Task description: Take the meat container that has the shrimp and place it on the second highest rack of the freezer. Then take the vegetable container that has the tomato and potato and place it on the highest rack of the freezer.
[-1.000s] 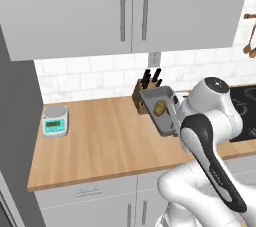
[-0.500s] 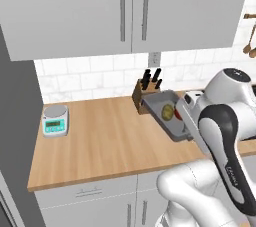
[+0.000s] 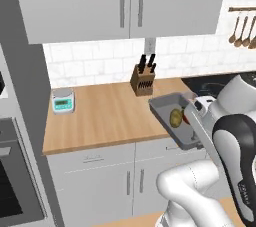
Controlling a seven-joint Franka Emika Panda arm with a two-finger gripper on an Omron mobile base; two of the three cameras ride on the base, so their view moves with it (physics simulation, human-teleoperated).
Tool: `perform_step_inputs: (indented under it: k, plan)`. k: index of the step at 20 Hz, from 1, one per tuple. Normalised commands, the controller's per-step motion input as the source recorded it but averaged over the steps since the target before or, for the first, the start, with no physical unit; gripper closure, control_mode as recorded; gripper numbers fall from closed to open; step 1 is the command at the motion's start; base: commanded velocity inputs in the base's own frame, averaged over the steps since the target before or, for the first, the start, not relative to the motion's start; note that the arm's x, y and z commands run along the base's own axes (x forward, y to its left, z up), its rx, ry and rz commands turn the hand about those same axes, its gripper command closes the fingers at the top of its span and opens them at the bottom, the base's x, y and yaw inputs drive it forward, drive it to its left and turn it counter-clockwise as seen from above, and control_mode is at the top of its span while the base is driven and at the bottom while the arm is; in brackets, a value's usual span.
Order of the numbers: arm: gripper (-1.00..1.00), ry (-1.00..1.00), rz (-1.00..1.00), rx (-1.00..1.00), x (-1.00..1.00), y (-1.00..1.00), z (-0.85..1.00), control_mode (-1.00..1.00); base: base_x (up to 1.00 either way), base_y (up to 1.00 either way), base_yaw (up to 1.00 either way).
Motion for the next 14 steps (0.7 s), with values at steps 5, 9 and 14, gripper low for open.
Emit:
perform_step_inputs:
  k: [5, 9, 14]
  plan:
    - [1.0, 0.0, 0.0, 0.0, 0.0, 0.0, 0.0, 1.0, 0.21, 1.0, -0.02]
    - [1.0, 0.0, 0.0, 0.0, 0.0, 0.0, 0.0, 1.0, -0.27, 0.73, -0.01]
    - [1.0, 0.0, 0.0, 0.0, 0.0, 0.0, 0.0, 1.0, -0.97, 0.5, 0.0]
